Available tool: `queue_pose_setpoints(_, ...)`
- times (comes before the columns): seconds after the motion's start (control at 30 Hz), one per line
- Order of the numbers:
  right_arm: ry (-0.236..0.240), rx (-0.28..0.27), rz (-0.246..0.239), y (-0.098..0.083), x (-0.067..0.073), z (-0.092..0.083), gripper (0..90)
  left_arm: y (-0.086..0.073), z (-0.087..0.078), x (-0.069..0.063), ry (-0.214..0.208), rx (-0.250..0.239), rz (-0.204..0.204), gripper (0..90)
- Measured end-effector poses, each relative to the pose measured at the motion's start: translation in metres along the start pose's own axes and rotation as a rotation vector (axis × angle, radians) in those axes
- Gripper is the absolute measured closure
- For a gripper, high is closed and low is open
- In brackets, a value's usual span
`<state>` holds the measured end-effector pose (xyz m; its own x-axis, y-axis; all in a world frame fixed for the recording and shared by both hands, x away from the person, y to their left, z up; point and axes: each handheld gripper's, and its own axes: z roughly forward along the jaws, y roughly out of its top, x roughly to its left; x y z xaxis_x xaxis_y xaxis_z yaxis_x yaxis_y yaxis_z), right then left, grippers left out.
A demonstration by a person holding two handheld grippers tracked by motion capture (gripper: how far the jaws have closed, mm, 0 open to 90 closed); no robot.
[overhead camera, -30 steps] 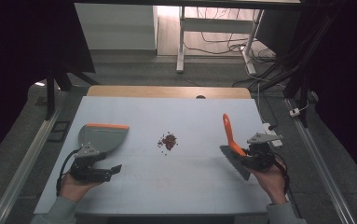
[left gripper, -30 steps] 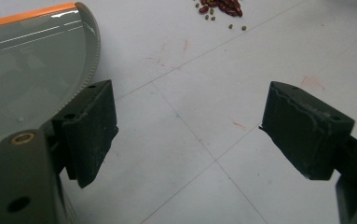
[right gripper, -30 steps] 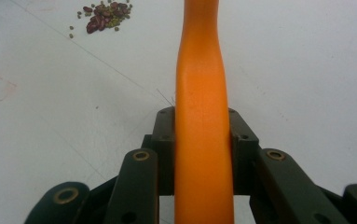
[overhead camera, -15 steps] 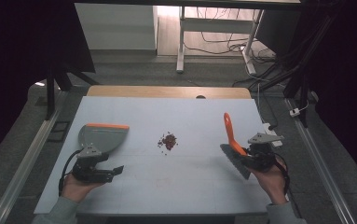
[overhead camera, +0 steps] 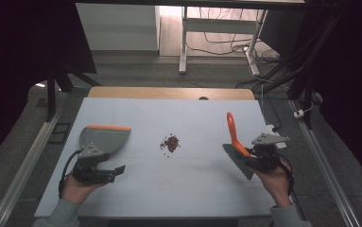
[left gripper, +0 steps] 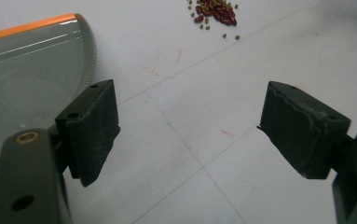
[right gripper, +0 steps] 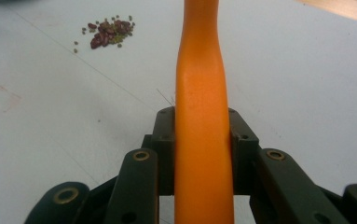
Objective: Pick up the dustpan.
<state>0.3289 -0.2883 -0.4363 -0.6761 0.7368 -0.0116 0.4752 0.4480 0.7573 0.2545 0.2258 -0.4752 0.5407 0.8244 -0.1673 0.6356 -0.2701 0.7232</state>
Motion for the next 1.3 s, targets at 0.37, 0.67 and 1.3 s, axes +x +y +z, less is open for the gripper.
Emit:
queue_pose_setpoints(0.37, 0.005, -0.009, 0.002, 0.0, -0.002, -0.002, 70.4, 0.019, -0.011, 0.003, 0.073, 0.02, -0.059, 20.5)
queue_pose_setpoints(0.67, -0.012, 0.007, 0.005, -0.001, 0.0, 0.001, 70.4, 0.016, -0.019, 0.028, 0.153, 0.089, -0.095, 20.1)
queue_pose_setpoints(1.3, -0.028, 0.017, 0.012, -0.006, 0.0, 0.001, 70.4, -0.004, 0.01, 0.072, 0.172, 0.223, -0.303, 18.7)
